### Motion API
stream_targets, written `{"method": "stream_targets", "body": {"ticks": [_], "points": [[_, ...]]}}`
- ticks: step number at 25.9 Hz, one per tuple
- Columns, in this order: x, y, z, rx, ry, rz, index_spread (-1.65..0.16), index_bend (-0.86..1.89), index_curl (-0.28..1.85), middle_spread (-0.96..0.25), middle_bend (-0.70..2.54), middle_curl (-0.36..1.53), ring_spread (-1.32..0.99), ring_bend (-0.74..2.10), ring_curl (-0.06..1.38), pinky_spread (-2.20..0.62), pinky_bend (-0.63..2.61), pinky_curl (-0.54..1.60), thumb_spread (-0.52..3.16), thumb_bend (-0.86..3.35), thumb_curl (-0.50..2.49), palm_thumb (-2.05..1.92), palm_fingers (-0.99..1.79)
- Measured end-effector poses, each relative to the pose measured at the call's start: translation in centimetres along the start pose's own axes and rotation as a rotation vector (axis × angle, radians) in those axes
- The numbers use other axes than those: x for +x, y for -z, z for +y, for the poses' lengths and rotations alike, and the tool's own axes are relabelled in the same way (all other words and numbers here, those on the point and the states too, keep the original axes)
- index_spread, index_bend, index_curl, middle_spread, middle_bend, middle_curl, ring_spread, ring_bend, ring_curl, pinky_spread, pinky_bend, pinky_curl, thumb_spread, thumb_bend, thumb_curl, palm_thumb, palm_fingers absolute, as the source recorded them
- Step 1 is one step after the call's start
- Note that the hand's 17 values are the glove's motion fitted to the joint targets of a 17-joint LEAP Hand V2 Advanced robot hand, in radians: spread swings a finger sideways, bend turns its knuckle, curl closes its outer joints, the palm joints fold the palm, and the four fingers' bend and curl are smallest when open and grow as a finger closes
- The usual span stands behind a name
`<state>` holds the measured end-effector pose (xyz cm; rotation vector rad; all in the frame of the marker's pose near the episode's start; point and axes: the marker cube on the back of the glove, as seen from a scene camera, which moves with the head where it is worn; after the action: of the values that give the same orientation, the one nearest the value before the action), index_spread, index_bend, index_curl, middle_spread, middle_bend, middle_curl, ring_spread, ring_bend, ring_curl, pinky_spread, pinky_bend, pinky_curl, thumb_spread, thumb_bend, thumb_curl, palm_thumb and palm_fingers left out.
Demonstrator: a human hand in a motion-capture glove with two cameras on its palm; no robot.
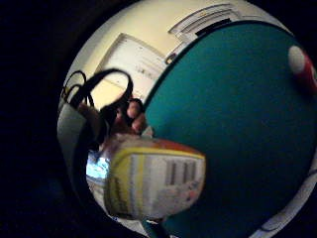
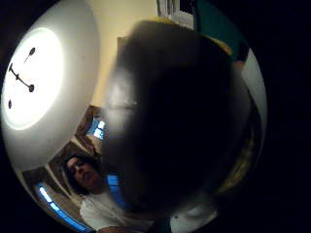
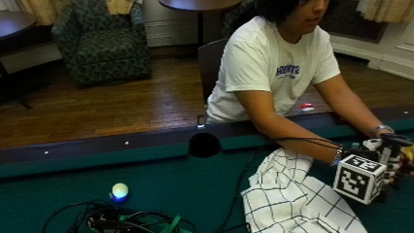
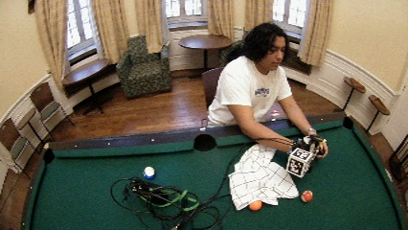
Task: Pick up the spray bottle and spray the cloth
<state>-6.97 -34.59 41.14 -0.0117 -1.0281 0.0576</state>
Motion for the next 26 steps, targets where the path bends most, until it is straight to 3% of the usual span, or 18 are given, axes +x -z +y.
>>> {"method": "stream_targets", "body": {"ticks": [3, 10, 26], "points": [[0.6, 0.5, 0.8, -0.018, -0.026, 0.04, -0.29, 0.25, 0.62, -0.19, 0.64, 0.56, -0.19, 0.68, 0.48, -0.28, 0.51, 0.43, 0.45, -0.05, 0.83, 0.88, 1.17], [0.0, 2.9, 4.0, -0.052, -0.039, 0.169, -0.36, 0.15, 0.58, -0.19, 0.28, 0.45, -0.18, 0.45, 0.44, -0.05, 0.53, 0.46, 0.75, -0.09, 0.68, 0.65, 0.48], [-2.6, 12.6, 14.2, -0.333, -0.029, 0.733, -0.43, 0.13, 0.38, -0.19, 0.19, 0.37, -0.18, 0.3, 0.33, 0.13, 0.51, 0.39, 0.92, -0.05, 0.49, 0.45, 0.37]]}}
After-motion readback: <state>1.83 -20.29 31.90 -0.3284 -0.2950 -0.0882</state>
